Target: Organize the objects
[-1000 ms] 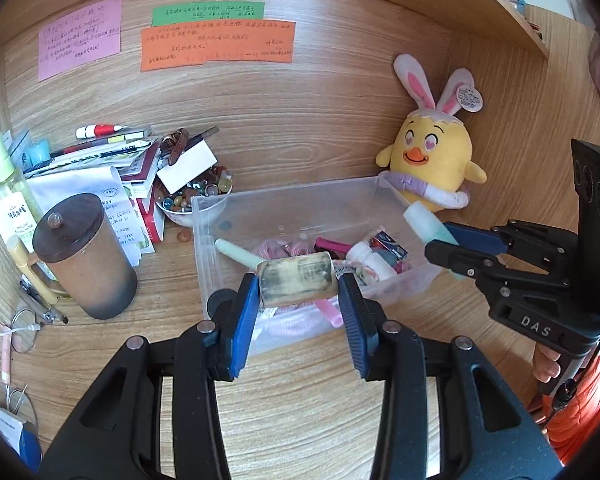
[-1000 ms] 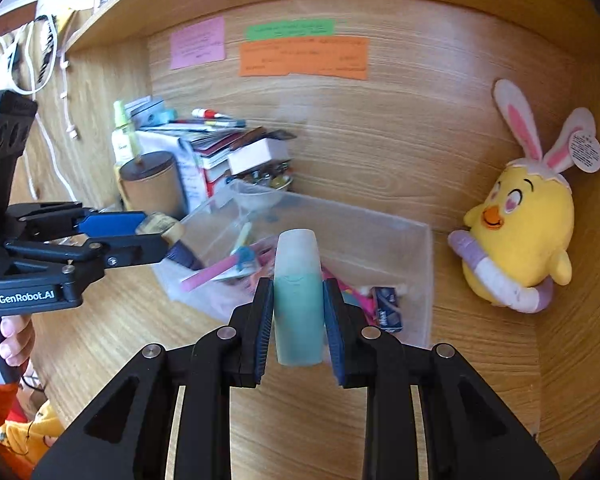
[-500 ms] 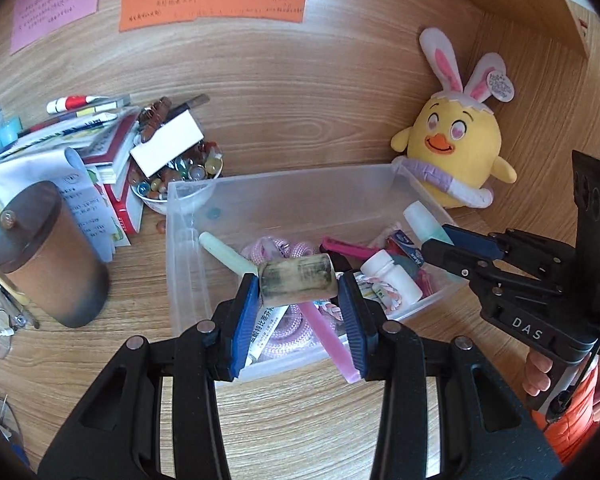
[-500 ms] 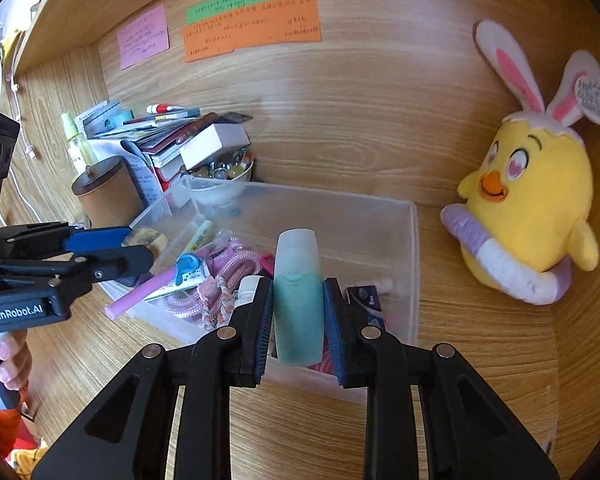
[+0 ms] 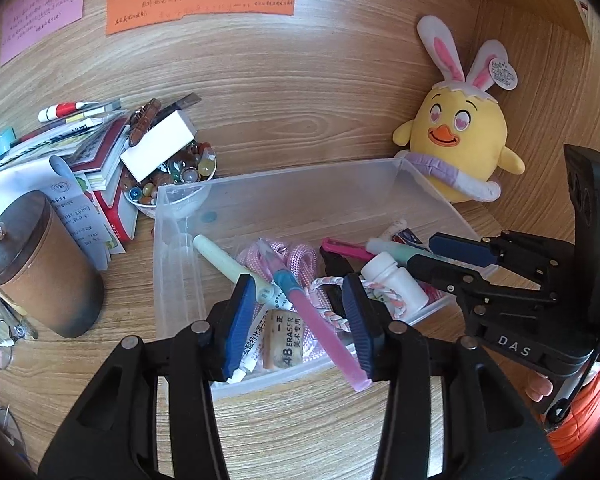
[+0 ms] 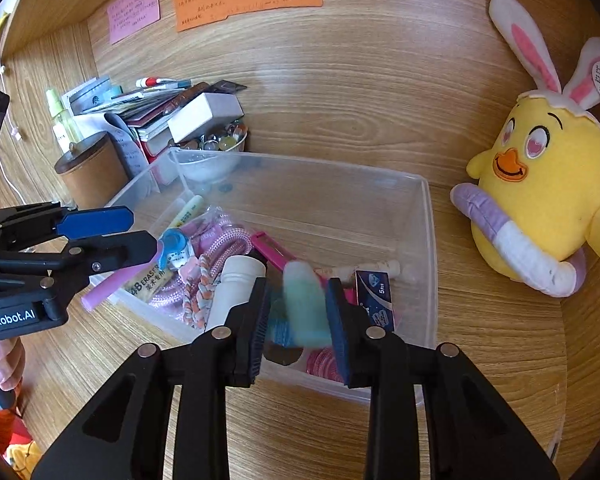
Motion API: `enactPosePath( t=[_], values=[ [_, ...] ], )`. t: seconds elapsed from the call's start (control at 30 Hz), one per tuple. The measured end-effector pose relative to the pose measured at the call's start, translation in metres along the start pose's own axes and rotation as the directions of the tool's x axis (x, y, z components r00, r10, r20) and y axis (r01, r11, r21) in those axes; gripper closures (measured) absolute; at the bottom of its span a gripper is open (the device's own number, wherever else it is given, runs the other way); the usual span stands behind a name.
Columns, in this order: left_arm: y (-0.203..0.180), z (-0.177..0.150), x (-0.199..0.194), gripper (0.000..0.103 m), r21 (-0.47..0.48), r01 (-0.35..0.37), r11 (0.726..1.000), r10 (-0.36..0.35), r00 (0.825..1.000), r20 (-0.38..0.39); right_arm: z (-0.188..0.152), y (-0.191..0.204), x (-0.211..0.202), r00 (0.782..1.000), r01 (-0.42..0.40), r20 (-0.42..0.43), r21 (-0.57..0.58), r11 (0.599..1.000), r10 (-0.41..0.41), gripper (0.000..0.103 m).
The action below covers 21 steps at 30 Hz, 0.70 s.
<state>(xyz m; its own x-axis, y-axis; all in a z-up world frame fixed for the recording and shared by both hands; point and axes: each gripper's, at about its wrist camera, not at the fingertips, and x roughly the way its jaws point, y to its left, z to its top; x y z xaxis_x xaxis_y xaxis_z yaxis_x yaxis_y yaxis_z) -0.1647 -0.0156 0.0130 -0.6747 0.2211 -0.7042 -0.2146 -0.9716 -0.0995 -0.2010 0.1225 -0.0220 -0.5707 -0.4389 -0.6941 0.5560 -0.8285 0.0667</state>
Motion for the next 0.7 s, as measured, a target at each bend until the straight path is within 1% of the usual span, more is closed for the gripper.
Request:
enactPosePath(
  t=[0.03, 0.13, 0.27, 0.33, 0.4, 0.47, 0.53, 0.63, 0.7],
  values=[
    [0.0, 0.0, -0.002, 0.057, 0.001, 0.001, 1.0, -0.001, 1.0, 0.006, 0.001, 0.0, -0.002, 1.0, -0.003, 0.004, 0.002, 1.0, 0.003, 0.068],
    [-0.002, 0.0, -0.014, 0.055, 0.006, 0.003, 1.0, -0.003, 0.999, 0.038, 0.002, 0.003, -0.012, 1.0, -0.015, 0.026, 0.003, 1.0, 0.015, 0.064],
    [-0.003, -0.003, -0.031, 0.047, 0.01, -0.001, 1.0, 0.0, 0.995, 0.096, 0.001, 0.01, -0.029, 0.998, -0.016, 0.06, -0.019, 1.0, 0.017, 0.059],
    [-0.005, -0.006, -0.04, 0.046, 0.017, -0.01, 1.0, 0.008, 0.992, 0.124, 0.0, 0.015, -0.039, 0.996, -0.021, 0.081, -0.032, 0.999, 0.024, 0.054],
    [-0.006, -0.01, -0.048, 0.038, 0.022, -0.023, 0.999, 0.02, 0.988, 0.152, -0.002, 0.02, -0.047, 0.995, -0.023, 0.098, -0.042, 0.999, 0.027, 0.05],
    [-0.006, -0.014, -0.055, 0.033, 0.021, -0.029, 0.999, 0.025, 0.984, 0.176, -0.004, 0.026, -0.057, 0.992, -0.02, 0.121, -0.051, 0.999, 0.026, 0.045],
    [-0.005, -0.02, -0.061, 0.031, 0.017, -0.028, 0.999, 0.024, 0.981, 0.192, -0.008, 0.03, -0.065, 0.99, -0.016, 0.141, -0.053, 0.998, 0.023, 0.035],
    [-0.003, -0.029, -0.065, 0.026, 0.008, -0.018, 1.0, 0.016, 0.98, 0.2, -0.014, 0.035, -0.074, 0.986, -0.012, 0.164, -0.049, 0.999, 0.02, 0.028],
    [-0.001, -0.036, -0.066, 0.021, 0.003, -0.023, 1.0, 0.022, 0.979, 0.203, -0.017, 0.036, -0.078, 0.985, -0.012, 0.17, -0.04, 0.999, 0.019, 0.025]
  ],
)
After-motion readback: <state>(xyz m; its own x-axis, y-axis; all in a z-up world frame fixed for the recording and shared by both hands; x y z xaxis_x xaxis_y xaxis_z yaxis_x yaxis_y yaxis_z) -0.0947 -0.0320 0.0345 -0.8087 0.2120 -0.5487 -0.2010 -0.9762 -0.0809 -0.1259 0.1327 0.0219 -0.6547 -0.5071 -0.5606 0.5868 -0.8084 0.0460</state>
